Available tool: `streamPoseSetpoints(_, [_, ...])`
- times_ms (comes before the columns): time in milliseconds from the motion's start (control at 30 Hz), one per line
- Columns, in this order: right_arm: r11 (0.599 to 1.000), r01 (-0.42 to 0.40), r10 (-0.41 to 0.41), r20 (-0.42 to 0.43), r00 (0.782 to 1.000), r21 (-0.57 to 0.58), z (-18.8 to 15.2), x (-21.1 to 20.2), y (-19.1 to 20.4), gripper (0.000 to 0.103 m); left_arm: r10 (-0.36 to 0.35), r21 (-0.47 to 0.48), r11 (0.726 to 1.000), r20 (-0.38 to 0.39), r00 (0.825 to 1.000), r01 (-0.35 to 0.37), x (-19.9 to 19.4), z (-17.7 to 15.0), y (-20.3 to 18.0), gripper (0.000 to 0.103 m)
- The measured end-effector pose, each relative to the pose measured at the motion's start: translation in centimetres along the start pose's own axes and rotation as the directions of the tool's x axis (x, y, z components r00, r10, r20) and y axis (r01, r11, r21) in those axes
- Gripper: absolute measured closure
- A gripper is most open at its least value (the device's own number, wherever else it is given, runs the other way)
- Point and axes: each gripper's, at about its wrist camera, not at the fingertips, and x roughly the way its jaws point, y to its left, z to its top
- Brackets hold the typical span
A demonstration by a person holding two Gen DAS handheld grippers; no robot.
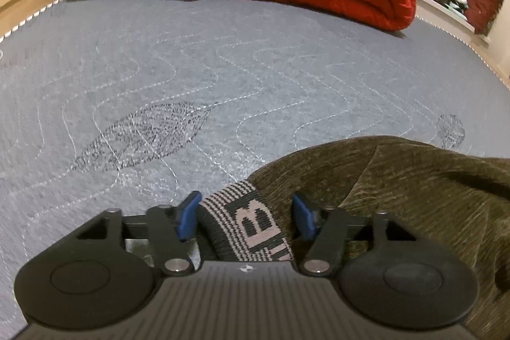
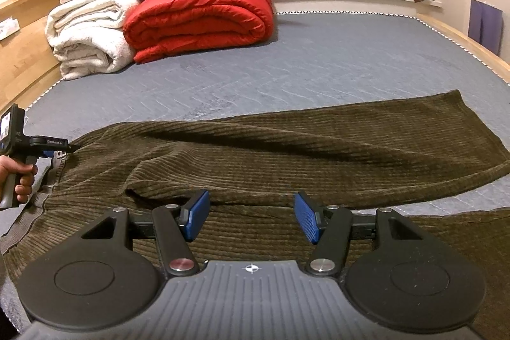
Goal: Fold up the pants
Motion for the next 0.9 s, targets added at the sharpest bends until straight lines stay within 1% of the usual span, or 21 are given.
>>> streamPoseSetpoints(33, [1.000,0.002,-0.002,0.001,1.000,-0.001,0.0,-0.1,0.1,0.042,-0.005,0.014,1.000,0.011,1.000,0.005,-0.4,0.1,-0.1,0.050])
streamPoseSetpoints(67, [1.000,0.005,-0.005,0.003,1.000,-0.002,0.1,-0.2,0.1,0.042,-0.013,0.028,1.000,0.024,1.000,0.013,-0.8,0.1,-0.2,0.054])
streamPoseSetpoints(133, [1.000,0.010,-0.010,0.008,1.000,-0.001,0.2,-0.3,0.3,0.042,-0.020,0.073,0.997,0.055,0.998,0.016,-1.9,0.1,-0.7,0.058])
streamPoseSetpoints(233, [1.000,0.016,-0.016,0.019,1.000,0.007,0.3,-0.5,0.4,0.042,-0.036,0.162,0.987,0.122,0.992,0.016,-4.4,-0.2,-1.5,0.061])
streamPoseSetpoints(333, [1.000,0.018,-0.018,0.027,0.999,0.012,0.4,-0.7,0.9,0.042,-0.072,0.239,0.971,0.183,0.981,0.027,-7.6,-0.8,-1.8,0.062])
streamPoseSetpoints(400, [1.000,0.015,-0.016,0.032,0.999,0.013,0.4,-0.8,1.4,0.042,-0.130,0.294,0.954,0.234,0.964,0.058,-10.4,-1.9,-1.7,0.062])
streamPoseSetpoints(433, [1.000,0.014,-0.014,0.035,0.999,0.013,0.4,-0.9,1.7,0.042,-0.174,0.335,0.939,0.261,0.949,0.080,-11.8,-2.7,-1.7,0.063])
streamPoseSetpoints(467, [1.000,0.012,-0.012,0.039,0.999,0.013,0.5,-0.9,1.9,0.042,-0.248,0.404,0.907,0.289,0.925,0.117,-13.7,-3.9,-1.7,0.063])
streamPoseSetpoints(500, [1.000,0.010,-0.010,0.044,0.999,0.012,0.5,-1.0,2.2,0.042,-0.311,0.471,0.870,0.296,0.903,0.145,-15.1,-5.0,-1.6,0.063])
streamPoseSetpoints(533, [1.000,0.009,-0.009,0.048,0.999,0.011,0.6,-1.1,2.5,0.042,-0.361,0.544,0.824,0.287,0.887,0.159,-16.4,-6.3,-1.6,0.063])
streamPoseSetpoints(567, [1.000,0.007,-0.007,0.053,0.999,0.010,0.7,-1.2,2.8,0.042,-0.383,0.614,0.775,0.264,0.885,0.152,-17.2,-7.8,-1.5,0.063])
streamPoseSetpoints(600, [1.000,0.003,-0.004,0.057,0.998,0.010,0.8,-1.4,3.0,0.042,-0.388,0.650,0.743,0.226,0.894,0.159,-17.4,-8.9,-1.2,0.064])
streamPoseSetpoints(633, [1.000,0.001,-0.002,0.061,0.998,0.011,0.8,-1.5,3.2,0.042,-0.387,0.660,0.730,0.183,0.904,0.179,-17.3,-9.7,-0.8,0.064])
streamPoseSetpoints(667, [1.000,-0.001,0.001,0.066,0.998,0.012,0.9,-1.7,3.3,0.042,-0.378,0.655,0.728,0.138,0.915,0.202,-16.9,-10.4,-0.4,0.062])
streamPoseSetpoints(700, [1.000,-0.004,0.003,0.071,0.997,0.012,1.0,-1.9,3.4,0.042,-0.370,0.646,0.731,0.103,0.923,0.221,-16.7,-10.7,-0.3,0.059])
streamPoseSetpoints(733, [1.000,-0.006,0.005,0.077,0.997,0.013,1.1,-2.1,3.4,0.042,-0.366,0.637,0.734,0.080,0.927,0.235,-16.8,-10.7,-0.4,0.052])
streamPoseSetpoints(767, [1.000,-0.006,0.005,0.082,0.997,0.014,1.1,-2.2,3.5,0.042,-0.369,0.628,0.739,0.075,0.926,0.244,-17.2,-10.4,-0.5,0.049])
streamPoseSetpoints(800, [1.000,-0.005,0.003,0.085,0.996,0.018,1.2,-2.3,3.4,0.042,-0.375,0.623,0.742,0.081,0.923,0.247,-17.8,-10.1,-1.0,0.047])
streamPoseSetpoints(833, [1.000,-0.002,0.000,0.087,0.996,0.024,1.2,-2.4,3.4,0.042,-0.389,0.619,0.745,0.097,0.916,0.251,-18.5,-9.6,-1.3,0.042])
streamPoseSetpoints(900, [0.999,0.002,-0.006,0.086,0.996,0.039,1.2,-2.4,3.1,0.042,-0.432,0.607,0.749,0.142,0.891,0.266,-19.7,-8.5,-1.9,0.036])
